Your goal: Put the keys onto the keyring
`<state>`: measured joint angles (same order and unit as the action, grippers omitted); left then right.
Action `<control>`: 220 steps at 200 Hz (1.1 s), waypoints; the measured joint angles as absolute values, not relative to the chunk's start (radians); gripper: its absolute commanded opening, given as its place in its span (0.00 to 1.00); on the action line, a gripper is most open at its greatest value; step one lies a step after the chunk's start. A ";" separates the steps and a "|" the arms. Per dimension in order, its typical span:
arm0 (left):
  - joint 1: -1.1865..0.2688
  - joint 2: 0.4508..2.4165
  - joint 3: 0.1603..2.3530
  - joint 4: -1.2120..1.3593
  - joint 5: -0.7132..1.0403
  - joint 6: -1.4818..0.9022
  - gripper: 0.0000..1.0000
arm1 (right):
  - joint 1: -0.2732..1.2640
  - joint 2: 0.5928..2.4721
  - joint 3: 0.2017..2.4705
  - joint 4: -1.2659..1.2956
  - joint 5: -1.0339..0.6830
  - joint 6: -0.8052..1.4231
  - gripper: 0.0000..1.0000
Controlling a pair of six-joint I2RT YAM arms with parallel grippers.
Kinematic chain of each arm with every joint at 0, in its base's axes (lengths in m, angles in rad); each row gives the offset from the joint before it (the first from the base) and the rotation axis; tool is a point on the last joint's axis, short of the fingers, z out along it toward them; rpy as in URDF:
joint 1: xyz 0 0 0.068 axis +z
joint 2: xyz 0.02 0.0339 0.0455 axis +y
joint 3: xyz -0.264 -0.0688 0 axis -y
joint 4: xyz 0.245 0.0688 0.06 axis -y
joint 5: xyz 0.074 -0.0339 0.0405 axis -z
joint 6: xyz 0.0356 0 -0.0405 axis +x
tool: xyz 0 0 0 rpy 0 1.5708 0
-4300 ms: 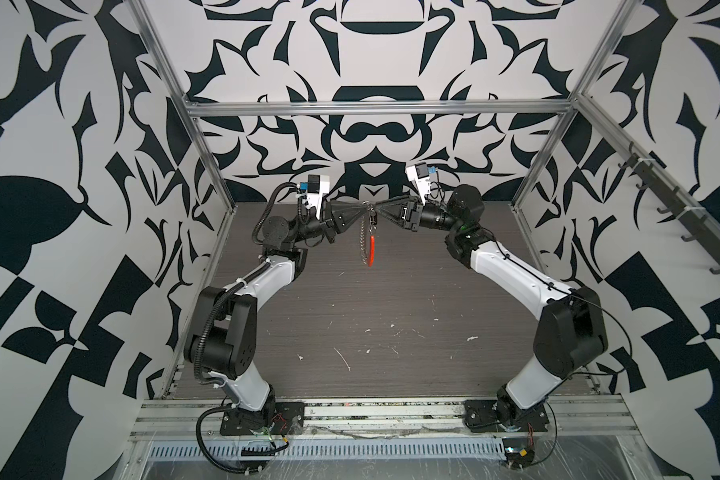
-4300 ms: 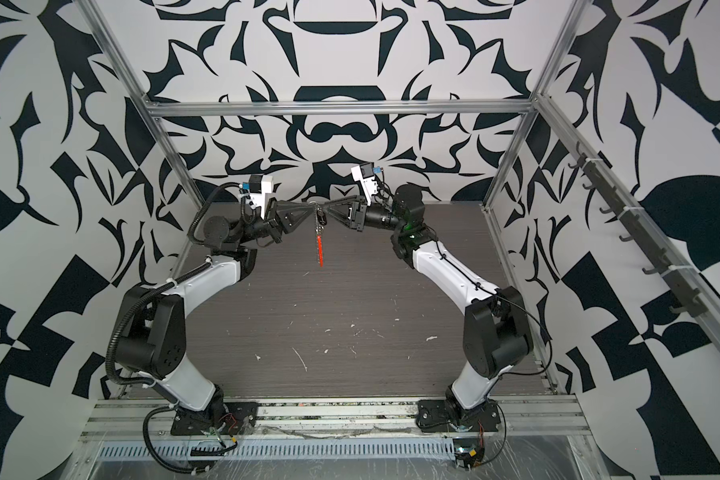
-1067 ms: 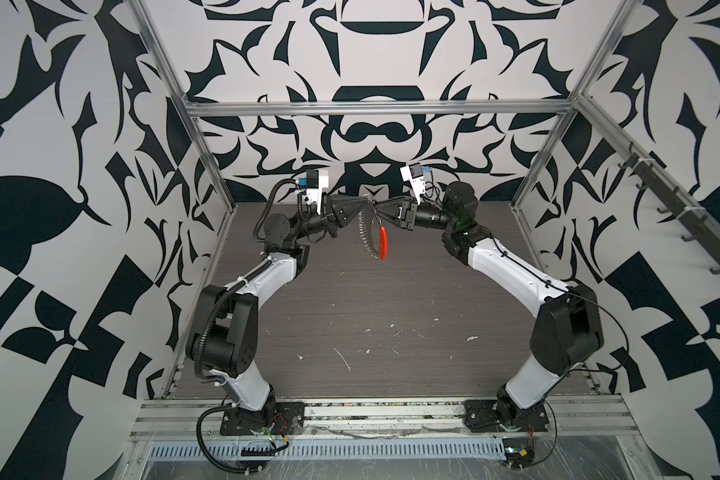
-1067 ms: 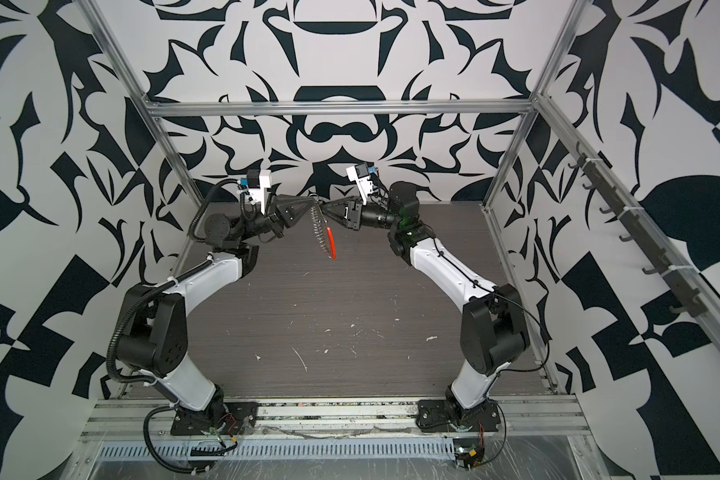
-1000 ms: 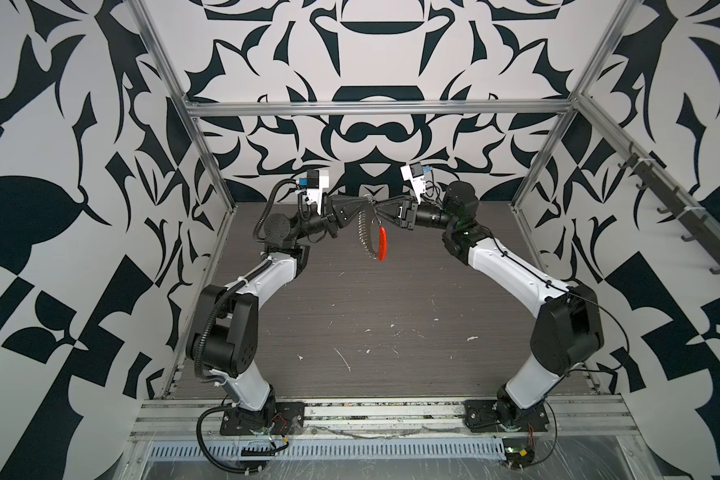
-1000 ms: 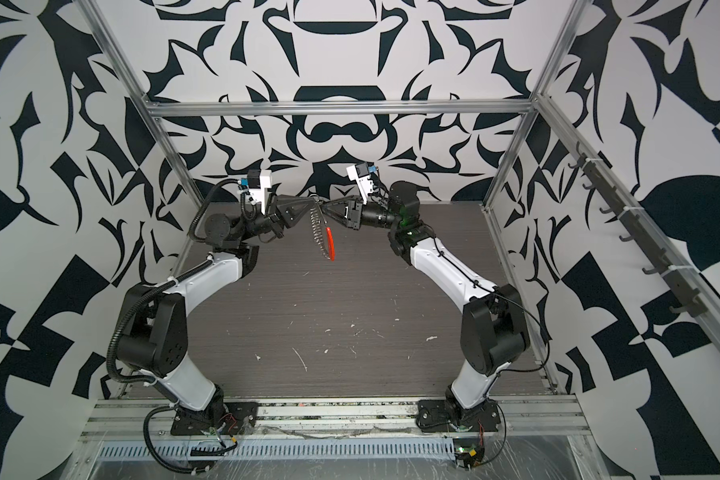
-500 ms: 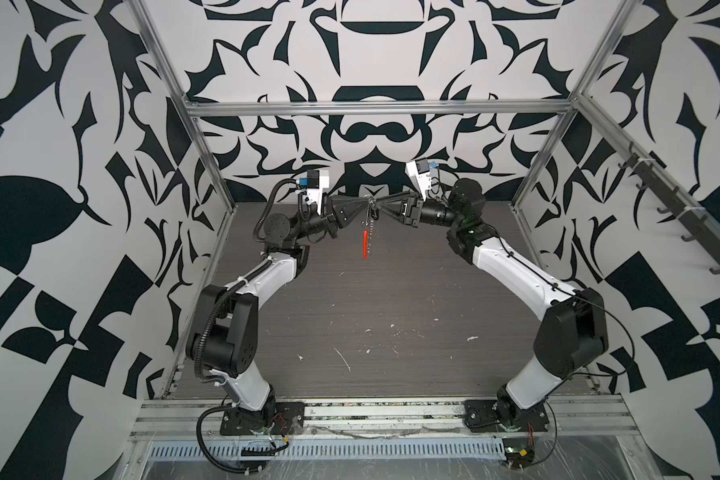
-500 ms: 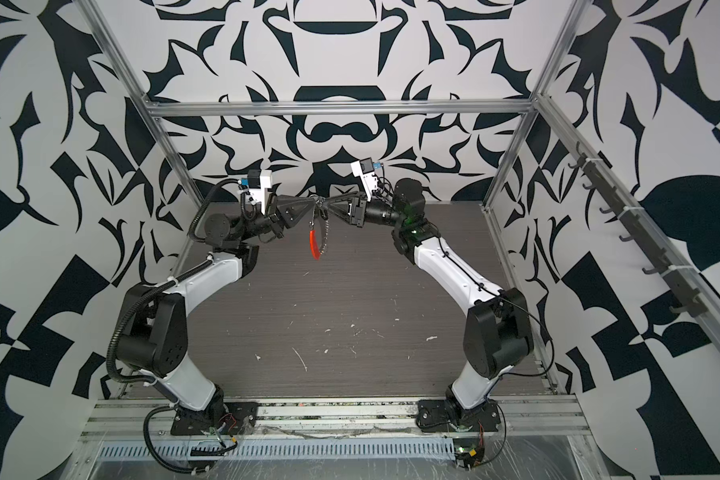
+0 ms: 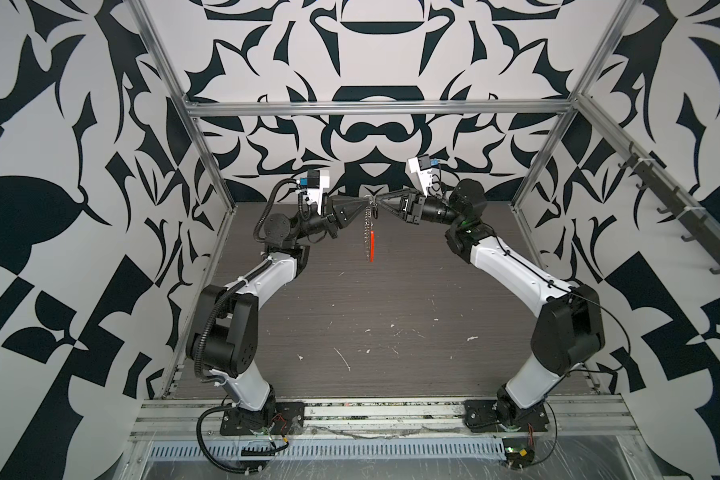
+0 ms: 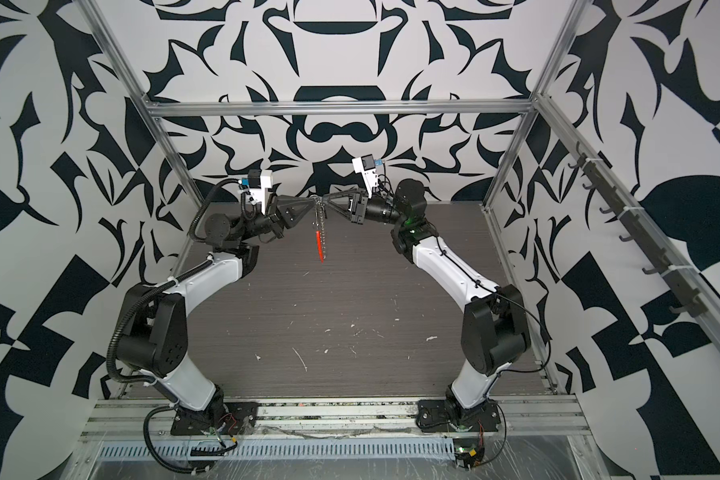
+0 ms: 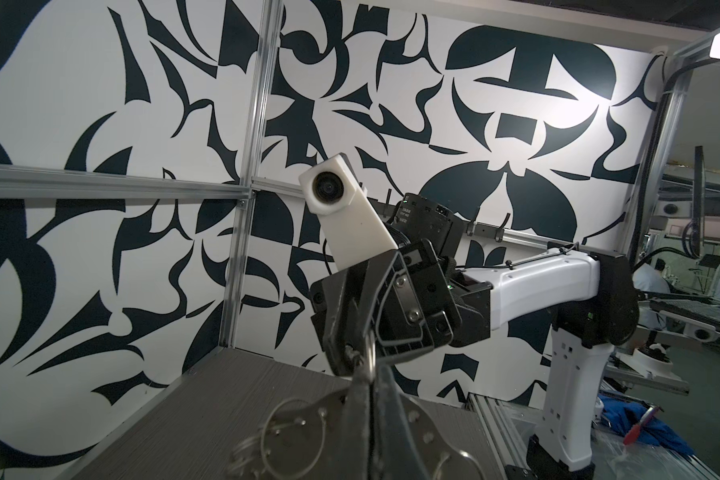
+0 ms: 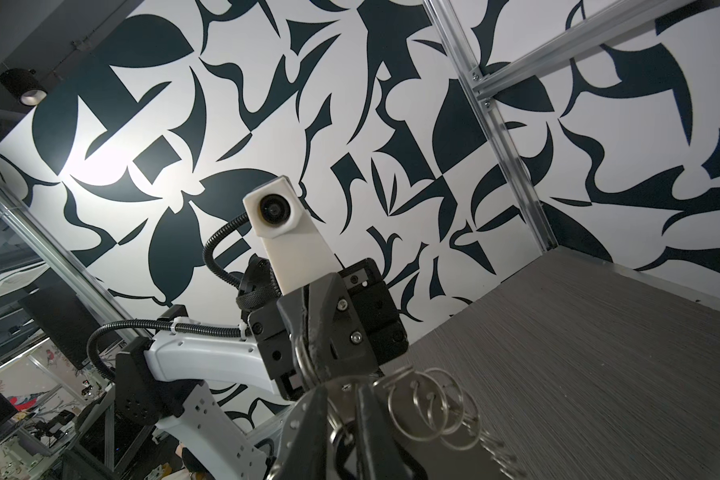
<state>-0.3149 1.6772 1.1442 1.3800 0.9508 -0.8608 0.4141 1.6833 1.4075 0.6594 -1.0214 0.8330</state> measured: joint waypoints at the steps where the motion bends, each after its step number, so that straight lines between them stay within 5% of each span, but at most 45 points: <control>1: -0.315 1.677 1.144 1.380 0.951 -0.861 0.00 | 0.414 1.684 1.407 0.660 -1.021 0.833 0.15; 179: -0.316 1.677 1.146 1.399 0.916 -0.856 0.00 | 0.454 1.723 1.427 0.694 -1.011 0.866 0.13; 220: -0.318 1.679 1.142 1.370 0.916 -0.845 0.00 | 0.454 1.666 1.439 0.424 -0.901 0.671 0.18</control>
<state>-0.3183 1.6791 1.1416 1.3701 0.9161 -0.8448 0.4541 1.6665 1.4391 0.4236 -0.9012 0.6712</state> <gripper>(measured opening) 0.039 0.157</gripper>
